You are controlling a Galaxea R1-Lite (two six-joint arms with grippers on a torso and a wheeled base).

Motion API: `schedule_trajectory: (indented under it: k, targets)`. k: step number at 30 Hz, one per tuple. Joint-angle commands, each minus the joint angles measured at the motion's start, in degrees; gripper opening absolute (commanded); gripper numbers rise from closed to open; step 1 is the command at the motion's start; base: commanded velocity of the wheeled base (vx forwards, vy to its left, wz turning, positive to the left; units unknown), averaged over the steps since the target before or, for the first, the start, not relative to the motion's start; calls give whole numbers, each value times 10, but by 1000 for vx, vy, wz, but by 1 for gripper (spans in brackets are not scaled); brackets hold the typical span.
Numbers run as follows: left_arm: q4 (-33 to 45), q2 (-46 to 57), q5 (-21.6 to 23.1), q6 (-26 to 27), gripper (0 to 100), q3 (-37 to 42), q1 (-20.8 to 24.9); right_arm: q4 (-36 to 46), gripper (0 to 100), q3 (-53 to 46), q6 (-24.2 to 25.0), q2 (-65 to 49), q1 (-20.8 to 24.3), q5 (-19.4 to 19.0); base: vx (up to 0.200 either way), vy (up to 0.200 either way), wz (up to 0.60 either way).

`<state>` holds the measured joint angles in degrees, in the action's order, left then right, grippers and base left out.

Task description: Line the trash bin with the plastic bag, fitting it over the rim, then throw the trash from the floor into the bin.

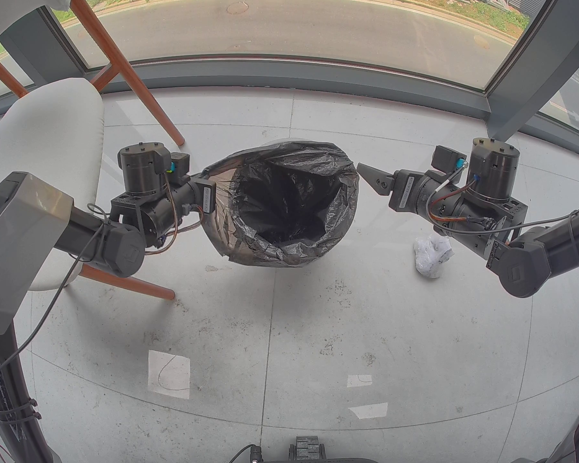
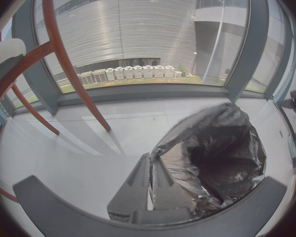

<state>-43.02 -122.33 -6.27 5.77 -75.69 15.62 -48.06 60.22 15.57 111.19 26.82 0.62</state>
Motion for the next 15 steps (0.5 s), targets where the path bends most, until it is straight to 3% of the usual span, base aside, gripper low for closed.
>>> schedule_trajectory:
  k: [1,9,10,15]
  targets:
    - [-12,-1,-3,-6,0,-13,-6,0,100,1,0,3,4,0,0,0,0]
    - [-15,-2,-2,-6,0,-17,-6,0,100,-1,0,0,4,1,0,0,0]
    - [-16,-2,-3,-7,100,-21,-6,0,100,-1,1,0,4,1,0,0,0]
    - [-18,-2,-7,-8,100,-30,-6,0,100,-2,1,-1,4,1,0,0,0]
